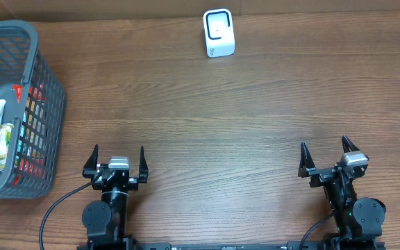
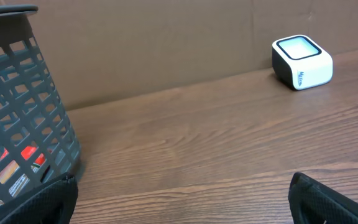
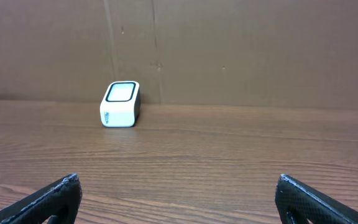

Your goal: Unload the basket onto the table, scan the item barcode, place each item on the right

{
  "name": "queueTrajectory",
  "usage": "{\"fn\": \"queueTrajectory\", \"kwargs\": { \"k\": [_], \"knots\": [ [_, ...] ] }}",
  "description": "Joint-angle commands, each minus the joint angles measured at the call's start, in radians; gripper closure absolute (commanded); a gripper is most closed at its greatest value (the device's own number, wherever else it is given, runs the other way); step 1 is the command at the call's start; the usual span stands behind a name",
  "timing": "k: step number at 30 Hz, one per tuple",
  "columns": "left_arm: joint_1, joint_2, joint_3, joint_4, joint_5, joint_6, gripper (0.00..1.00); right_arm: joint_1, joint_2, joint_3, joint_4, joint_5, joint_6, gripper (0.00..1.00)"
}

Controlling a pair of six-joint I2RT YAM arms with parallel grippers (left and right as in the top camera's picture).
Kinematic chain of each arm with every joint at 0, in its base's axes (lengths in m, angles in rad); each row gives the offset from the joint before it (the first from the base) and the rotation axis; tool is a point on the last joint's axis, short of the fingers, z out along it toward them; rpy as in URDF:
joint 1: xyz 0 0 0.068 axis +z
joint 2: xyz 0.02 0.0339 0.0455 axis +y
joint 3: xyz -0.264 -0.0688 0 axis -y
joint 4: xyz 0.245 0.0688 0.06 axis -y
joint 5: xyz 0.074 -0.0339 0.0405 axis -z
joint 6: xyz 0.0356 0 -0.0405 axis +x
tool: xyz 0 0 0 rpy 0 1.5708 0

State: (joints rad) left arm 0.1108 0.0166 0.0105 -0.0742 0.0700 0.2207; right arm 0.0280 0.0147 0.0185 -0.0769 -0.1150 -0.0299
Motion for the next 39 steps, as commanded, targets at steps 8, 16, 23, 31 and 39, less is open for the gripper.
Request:
{"fn": "queueTrajectory", "kwargs": {
  "k": [8, 16, 23, 31, 39],
  "knots": [
    [-0.007, -0.013, -0.006, 0.000, -0.006, 0.008, 0.00, 0.005, -0.012, -0.011, 0.003, 0.010, 0.000, 0.00],
    [-0.007, -0.013, -0.006, 0.000, -0.006, 0.008, 0.00, 0.005, -0.012, -0.011, 0.003, 0.010, 0.000, 0.00],
    [-0.007, -0.013, -0.006, 0.001, -0.006, 0.008, 0.01, 0.005, -0.012, -0.011, 0.003, 0.010, 0.000, 0.00],
    [-0.007, -0.013, -0.006, 0.001, -0.006, 0.008, 0.00, 0.005, -0.012, -0.011, 0.003, 0.010, 0.000, 0.00],
    [-0.007, -0.012, -0.005, 0.003, 0.020, -0.066, 0.01, 0.005, -0.012, -0.011, 0.003, 0.010, 0.000, 0.00]
  ]
}}
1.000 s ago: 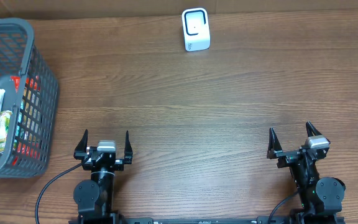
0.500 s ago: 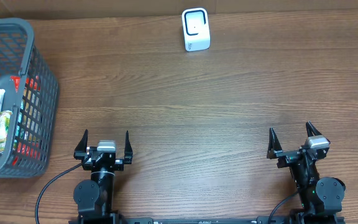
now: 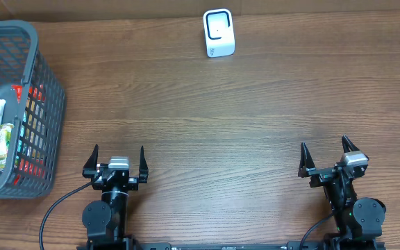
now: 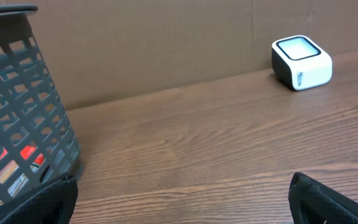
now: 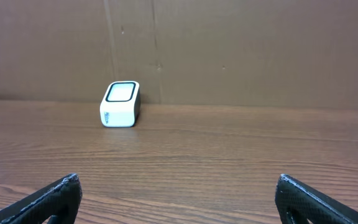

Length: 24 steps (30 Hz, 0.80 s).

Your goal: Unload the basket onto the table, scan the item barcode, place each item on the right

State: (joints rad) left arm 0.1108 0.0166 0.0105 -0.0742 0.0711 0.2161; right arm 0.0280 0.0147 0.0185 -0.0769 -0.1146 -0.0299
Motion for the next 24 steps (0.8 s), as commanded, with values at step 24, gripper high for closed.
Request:
{"fn": "queueTrajectory", "kwargs": {
  "k": [24],
  "knots": [
    [-0.006, 0.011, 0.154, 0.019, 0.060, -0.322, 0.00, 0.005, -0.012, -0.011, 0.003, 0.010, 0.000, 0.00]
  ]
}}
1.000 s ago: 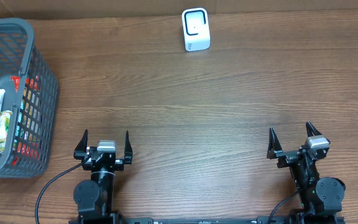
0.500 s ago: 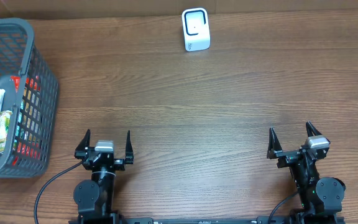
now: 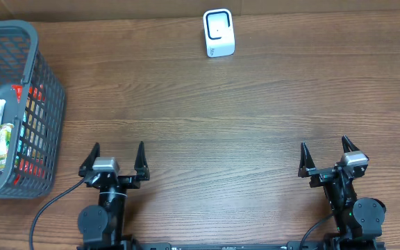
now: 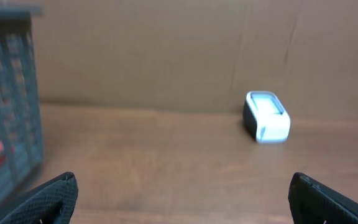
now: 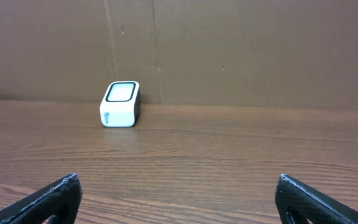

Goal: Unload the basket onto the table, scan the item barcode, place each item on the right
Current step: 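Move the left gripper over the basket and lower into it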

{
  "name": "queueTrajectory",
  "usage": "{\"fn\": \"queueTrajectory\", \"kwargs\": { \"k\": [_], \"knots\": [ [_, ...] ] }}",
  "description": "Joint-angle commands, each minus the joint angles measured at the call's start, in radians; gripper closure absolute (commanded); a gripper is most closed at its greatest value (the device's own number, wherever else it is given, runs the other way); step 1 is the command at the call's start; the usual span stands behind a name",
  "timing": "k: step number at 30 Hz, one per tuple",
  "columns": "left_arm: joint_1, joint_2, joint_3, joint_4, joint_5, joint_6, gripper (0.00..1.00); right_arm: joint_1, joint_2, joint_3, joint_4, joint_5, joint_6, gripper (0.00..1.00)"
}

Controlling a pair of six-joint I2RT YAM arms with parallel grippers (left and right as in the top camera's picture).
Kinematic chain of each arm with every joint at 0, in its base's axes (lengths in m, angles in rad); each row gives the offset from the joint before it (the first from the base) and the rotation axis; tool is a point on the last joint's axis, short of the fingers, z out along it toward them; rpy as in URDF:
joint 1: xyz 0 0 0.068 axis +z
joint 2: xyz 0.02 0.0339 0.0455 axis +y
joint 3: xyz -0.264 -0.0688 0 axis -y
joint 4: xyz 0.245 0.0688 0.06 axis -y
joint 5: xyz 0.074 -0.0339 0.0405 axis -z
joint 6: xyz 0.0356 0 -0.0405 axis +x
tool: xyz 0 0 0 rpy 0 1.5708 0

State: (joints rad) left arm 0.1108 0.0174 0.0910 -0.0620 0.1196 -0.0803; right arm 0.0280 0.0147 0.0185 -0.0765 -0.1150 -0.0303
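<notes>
A white barcode scanner (image 3: pixel 219 32) stands at the far middle of the table, also visible in the left wrist view (image 4: pixel 266 117) and the right wrist view (image 5: pixel 120 104). Grocery items lie in the grey basket (image 3: pixel 44 83) at the left edge. My left gripper (image 3: pixel 114 158) is open and empty near the front edge, right of the basket. My right gripper (image 3: pixel 327 154) is open and empty at the front right. Both are far from the scanner and the items.
A brown cardboard wall (image 5: pixel 229 50) closes off the far side of the wooden table (image 3: pixel 242 118). The basket's wall (image 4: pixel 8 143) shows blurred at the left of the left wrist view.
My left gripper has turned and shifted slightly left; its view now faces the scanner nearer the middle, with the basket at the left edge. The right arm has not moved.
Both grippers stood open and empty near the front edge at the two earlier moments, with nothing changed between them. Now the left wrist has swung while the items stay in the basket and the scanner stays put.
</notes>
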Motion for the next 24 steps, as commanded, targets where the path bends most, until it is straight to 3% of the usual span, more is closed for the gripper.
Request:
{"fn": "queueTrajectory", "kwargs": {
  "k": [1, 17, 24],
  "knots": [
    [-0.006, 0.021, 0.087, 0.006, 0.012, -0.025, 0.00, 0.005, -0.012, -0.011, 0.003, 0.010, 0.000, 0.00],
    [-0.006, 0.460, 0.407, 0.001, 0.119, 0.014, 0.00, 0.005, -0.012, -0.011, 0.003, 0.010, 0.000, 0.00],
    [-0.007, 0.695, 0.634, -0.149, 0.197, 0.013, 0.00, 0.005, -0.012, -0.011, 0.003, 0.010, 0.000, 0.00]
  ]
}}
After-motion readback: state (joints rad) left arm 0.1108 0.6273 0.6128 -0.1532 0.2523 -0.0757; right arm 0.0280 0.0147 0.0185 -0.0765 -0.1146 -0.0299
